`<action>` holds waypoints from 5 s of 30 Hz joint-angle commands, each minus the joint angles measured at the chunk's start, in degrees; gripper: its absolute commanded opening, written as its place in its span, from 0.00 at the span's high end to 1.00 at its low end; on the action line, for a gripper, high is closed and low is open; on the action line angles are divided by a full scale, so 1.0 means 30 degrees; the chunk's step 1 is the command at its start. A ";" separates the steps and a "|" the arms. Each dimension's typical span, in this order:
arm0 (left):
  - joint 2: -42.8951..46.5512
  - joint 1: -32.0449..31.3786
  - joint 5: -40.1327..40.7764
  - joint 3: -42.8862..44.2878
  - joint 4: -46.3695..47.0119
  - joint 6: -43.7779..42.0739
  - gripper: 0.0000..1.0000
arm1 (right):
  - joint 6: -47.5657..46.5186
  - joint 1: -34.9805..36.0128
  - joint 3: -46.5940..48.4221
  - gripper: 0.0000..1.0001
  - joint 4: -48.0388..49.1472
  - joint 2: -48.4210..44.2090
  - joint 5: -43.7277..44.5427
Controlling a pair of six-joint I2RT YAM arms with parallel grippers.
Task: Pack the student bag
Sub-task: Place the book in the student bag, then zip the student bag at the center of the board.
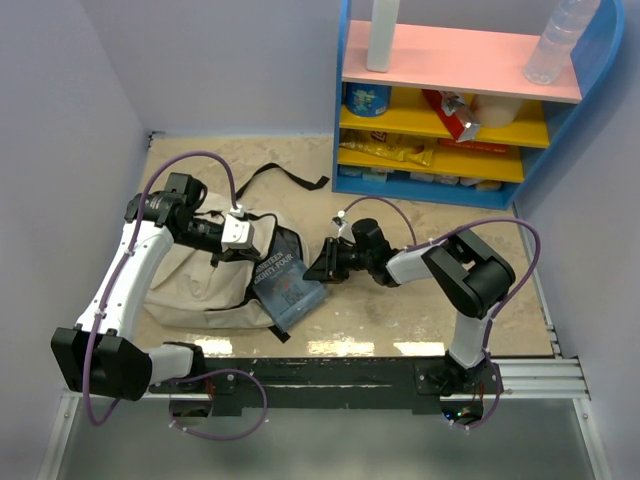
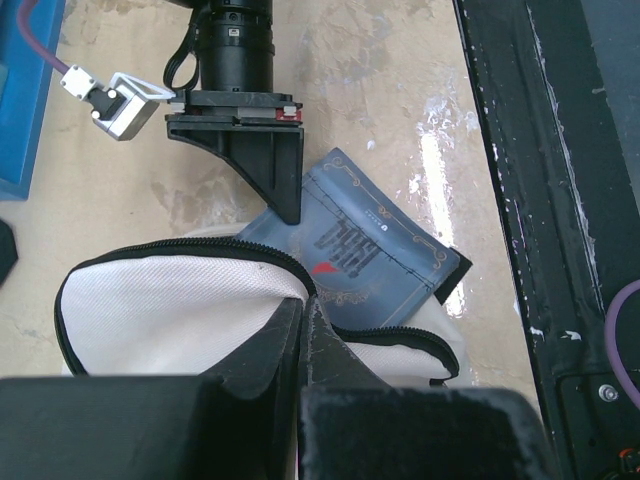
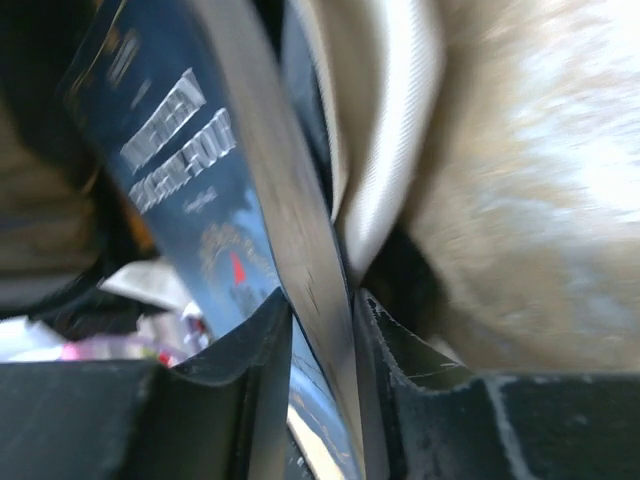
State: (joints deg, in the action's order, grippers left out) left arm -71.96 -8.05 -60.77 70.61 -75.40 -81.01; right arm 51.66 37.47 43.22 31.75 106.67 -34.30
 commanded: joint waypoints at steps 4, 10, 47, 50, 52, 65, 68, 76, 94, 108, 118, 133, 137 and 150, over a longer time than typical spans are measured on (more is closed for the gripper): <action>0.0492 -0.0216 -0.2564 0.0604 0.0376 -0.0036 1.00 | 0.1938 0.0282 0.0736 0.63 0.4941 0.0067 -0.5260; 0.0521 -0.0245 -0.2505 0.0809 0.0229 -0.0007 1.00 | 0.2435 0.0428 0.1237 0.48 0.5500 0.0945 -0.6172; 0.0609 -0.0713 -0.2447 0.0927 0.0024 0.0315 1.00 | 0.9648 0.3738 0.5100 1.00 0.9089 -0.0753 0.8886; 0.0609 -0.0713 -0.2447 0.0868 0.0024 0.0257 1.00 | 0.8446 0.4820 0.7036 1.00 0.6680 -0.0052 0.8766; 0.0609 -0.0684 -0.2506 0.0839 -0.0005 0.0256 1.00 | 0.8036 0.5667 0.7739 1.00 0.6033 0.0417 0.8943; 0.0843 -0.0713 -0.2506 0.0956 -0.0005 0.0256 1.00 | 0.4316 0.7842 0.9710 0.41 0.1311 0.2180 1.0058; 0.0960 -0.0655 -0.2389 0.0810 0.0024 0.0111 1.00 | 0.2474 0.7285 0.7425 0.36 0.0407 0.0044 1.0583; 0.0522 -0.0684 -0.2886 0.0399 0.0024 -0.0038 1.00 | -0.2334 0.6757 0.4722 0.21 -0.2143 -0.1956 1.0732; 0.0903 -0.0684 -0.2653 -0.0508 0.0141 -0.0037 1.00 | -0.6232 0.7430 0.3555 0.92 -0.5015 -0.3236 1.1873; 0.1048 -0.0684 -0.2740 -0.1154 0.1200 0.0990 0.95 | -0.8454 1.0242 0.1210 0.84 -0.7329 -0.5548 1.3452; 0.1166 -0.0684 -0.3091 -0.0919 0.0024 -0.0038 0.96 | -2.1461 1.0448 -0.0759 0.30 -0.2227 -0.9374 1.3697; 0.1986 -0.0684 -0.3004 -0.0743 -0.0005 0.0519 0.98 | -3.0605 1.1385 0.0621 0.31 0.0576 -0.5326 1.1053; 0.2045 -0.0684 -0.2888 -0.0831 -0.0005 0.0608 0.98 | -3.0844 1.1444 0.1790 0.36 0.0345 -0.4007 1.0324; 0.1782 -0.0713 -0.2623 -0.1065 0.0024 0.0140 0.98 | -2.9379 1.1590 0.2470 1.00 -0.1647 -0.3446 0.9117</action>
State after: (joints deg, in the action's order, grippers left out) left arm -67.33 -9.52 -63.64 66.11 -74.52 -79.07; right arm -38.13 71.61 49.71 27.44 99.35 -5.69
